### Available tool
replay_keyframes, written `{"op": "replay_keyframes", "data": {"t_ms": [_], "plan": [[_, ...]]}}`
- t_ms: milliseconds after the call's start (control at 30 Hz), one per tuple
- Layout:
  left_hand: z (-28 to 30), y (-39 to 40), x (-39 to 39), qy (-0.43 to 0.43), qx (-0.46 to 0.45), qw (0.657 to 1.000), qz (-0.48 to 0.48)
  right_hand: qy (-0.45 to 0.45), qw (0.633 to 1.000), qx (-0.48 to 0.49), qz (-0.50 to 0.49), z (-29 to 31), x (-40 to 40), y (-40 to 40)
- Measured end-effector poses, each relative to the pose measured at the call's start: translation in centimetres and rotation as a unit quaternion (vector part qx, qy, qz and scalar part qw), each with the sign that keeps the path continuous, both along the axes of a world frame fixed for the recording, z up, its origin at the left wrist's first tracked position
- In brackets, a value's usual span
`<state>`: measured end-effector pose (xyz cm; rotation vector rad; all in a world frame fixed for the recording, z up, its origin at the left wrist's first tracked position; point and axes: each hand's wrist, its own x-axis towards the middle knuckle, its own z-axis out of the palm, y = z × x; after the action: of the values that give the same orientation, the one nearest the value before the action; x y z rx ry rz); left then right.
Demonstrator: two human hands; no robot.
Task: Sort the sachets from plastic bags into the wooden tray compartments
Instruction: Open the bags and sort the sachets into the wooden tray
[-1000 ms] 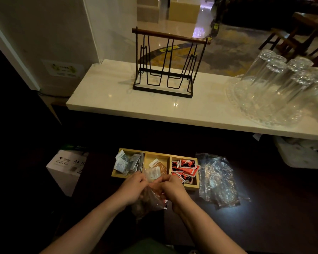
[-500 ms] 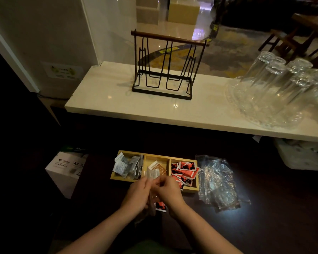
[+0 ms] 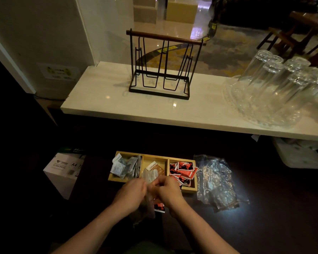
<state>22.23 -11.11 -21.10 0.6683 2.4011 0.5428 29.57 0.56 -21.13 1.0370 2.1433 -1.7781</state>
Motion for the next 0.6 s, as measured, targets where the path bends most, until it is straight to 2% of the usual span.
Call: {"op": "replay_keyframes", "data": {"t_ms": [100,167,267,333,367,400,467,533,600], "plan": [[0.6,-1.2,-0.6,-0.010,0.013,1.000,0.026,-0.017,0.986,0.161,-0.032,-1.4,0.4,2.0],[1.3,-1.8,-0.4,0.060,-0.047,0.997,-0.027,0.000,0.961,0.274,0.038,-1.5,0.5,2.8],[2.6,-1.7,-0.5,0.127,-0.106,0.982,-0.092,0.019,0.866,0.468,0.175,-0.3,0.4,2.7],[3.6,-1.3,-1.1,0.130,-0.118,0.979,-0.104,0.035,0.830,0.526,0.180,0.8,0.5,2.3],[4.0,-1.0,-1.4,0.134,-0.116,0.979,-0.101,0.063,0.823,0.538,0.173,1.1,0.5,2.0],[4.1,-0.8,-1.8,0.133,-0.107,0.981,-0.094,0.107,0.834,0.508,0.189,1.5,0.6,1.5],[3.9,-0.5,-2.3,0.113,-0.086,0.987,-0.080,0.168,0.876,0.391,0.227,2.2,0.7,0.0],[3.3,-0.3,-2.7,0.061,-0.067,0.994,-0.063,0.166,0.913,0.275,0.251,2.0,0.9,-1.5],[2.4,-0.3,-3.0,0.019,-0.028,0.998,-0.047,0.144,0.922,0.249,0.258,1.0,0.7,-1.8]]}}
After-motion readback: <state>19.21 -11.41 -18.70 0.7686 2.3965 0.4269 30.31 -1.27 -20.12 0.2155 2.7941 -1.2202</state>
